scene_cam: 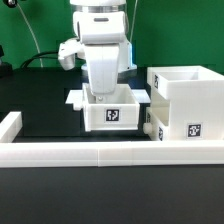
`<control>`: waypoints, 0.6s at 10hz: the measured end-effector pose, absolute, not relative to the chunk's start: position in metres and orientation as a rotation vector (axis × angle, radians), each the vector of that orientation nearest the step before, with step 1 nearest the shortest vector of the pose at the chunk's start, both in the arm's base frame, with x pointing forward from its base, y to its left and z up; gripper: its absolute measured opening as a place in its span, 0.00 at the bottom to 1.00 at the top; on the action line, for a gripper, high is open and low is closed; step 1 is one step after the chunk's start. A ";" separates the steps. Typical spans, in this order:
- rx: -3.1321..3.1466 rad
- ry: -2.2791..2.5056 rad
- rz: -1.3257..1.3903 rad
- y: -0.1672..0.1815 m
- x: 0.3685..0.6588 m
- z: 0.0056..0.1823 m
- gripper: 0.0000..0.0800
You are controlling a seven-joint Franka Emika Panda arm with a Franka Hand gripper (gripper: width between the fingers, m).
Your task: Assemble drawer
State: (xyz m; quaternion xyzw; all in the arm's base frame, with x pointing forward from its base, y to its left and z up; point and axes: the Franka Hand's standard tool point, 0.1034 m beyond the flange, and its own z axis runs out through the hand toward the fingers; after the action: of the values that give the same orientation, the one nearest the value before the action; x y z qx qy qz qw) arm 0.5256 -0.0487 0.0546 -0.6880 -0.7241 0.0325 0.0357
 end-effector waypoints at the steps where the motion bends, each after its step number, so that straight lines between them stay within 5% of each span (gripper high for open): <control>1: -2.113 -2.224 0.101 -0.049 0.525 0.054 0.06; 6: -2.109 -2.216 0.108 -0.041 0.529 0.058 0.06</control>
Offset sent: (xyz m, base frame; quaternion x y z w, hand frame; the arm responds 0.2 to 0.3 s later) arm 0.0039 0.0051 -0.0111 0.0138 0.0177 0.0202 0.9995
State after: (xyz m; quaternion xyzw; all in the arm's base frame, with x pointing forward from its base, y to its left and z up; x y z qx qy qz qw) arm 0.5286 -0.0414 0.0578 -0.6884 -0.7234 0.0354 0.0400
